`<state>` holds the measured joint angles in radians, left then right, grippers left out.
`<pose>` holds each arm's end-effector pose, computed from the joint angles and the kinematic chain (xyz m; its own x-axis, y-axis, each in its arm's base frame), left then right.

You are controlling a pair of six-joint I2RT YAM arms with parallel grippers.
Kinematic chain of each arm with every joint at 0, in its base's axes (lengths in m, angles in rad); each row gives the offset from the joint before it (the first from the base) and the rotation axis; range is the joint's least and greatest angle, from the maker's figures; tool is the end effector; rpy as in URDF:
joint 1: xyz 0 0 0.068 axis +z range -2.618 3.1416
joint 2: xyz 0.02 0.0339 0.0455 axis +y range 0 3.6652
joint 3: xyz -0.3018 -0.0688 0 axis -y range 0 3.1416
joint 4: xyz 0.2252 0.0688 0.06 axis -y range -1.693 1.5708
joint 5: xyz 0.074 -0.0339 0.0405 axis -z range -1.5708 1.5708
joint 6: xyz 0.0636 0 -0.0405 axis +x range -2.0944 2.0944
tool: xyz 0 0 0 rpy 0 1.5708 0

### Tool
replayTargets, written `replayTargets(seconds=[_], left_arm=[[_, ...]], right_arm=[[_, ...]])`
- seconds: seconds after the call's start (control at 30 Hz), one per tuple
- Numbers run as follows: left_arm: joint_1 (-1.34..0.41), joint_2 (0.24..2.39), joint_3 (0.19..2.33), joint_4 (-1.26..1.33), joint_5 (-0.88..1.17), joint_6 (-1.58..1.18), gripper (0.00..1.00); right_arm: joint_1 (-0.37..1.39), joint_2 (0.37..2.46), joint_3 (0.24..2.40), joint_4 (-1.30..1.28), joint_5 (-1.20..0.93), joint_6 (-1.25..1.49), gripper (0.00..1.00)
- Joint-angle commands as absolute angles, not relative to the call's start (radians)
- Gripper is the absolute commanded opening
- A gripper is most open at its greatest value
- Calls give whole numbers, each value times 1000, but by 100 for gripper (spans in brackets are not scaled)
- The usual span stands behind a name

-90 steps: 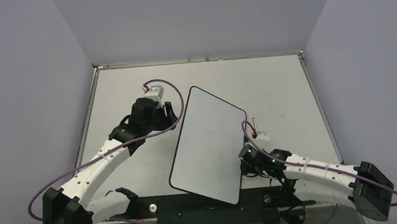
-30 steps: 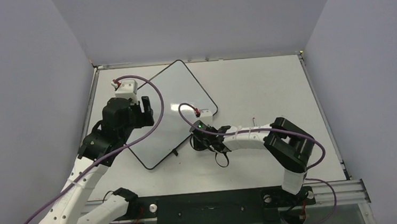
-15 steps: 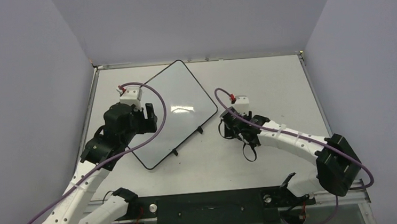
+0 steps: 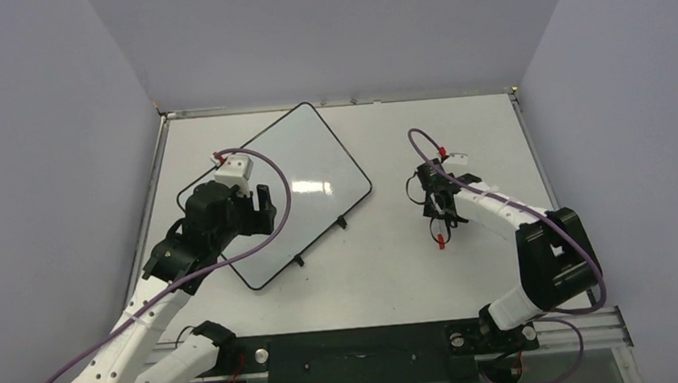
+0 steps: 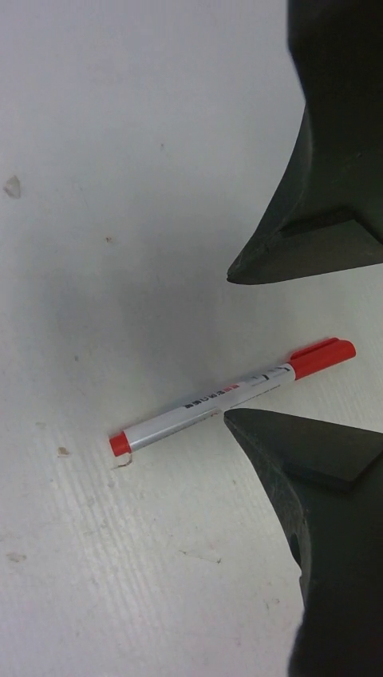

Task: Write a sentence on the whiteboard
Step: Pick up the whiteboard marker from the center of the board.

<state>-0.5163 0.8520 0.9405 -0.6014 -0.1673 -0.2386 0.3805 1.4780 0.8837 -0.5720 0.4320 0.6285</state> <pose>0.1439 -0.0695 0.3532 -0.4999 0.0158 -0.8660 0.2495 0.9601 -0.1265 0.2551 0.0733 0.2165 -0.7988 0.2555 -0.5446 0.3528 0.9323 -0.0800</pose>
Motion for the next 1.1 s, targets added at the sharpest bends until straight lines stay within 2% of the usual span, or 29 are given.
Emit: replayTargets(seconds=[0.0,0.23,0.53,0.67,0.9,1.07], left_arm=[[-524,847,942,-549,-141,-219,68],[-527,844,938,-550,-136,-218,68],[-528,838,937,-550,-139,-218,68],[-529,838,934,-551,-142,-216,68],[-533,832,930,-540,-107,-215,68],[-531,825,936,-483,79,-248,68]], right_arm=[[374,1540,897,-496,347,575,55],[371,1615,879,-448,308,557,51],[356,1661,903,-457,272,570,24],[357,1692,916,-461,235,564,2],[377,1588,909,-451,153,569,0],[476,1383,966,-488,108,643,0]])
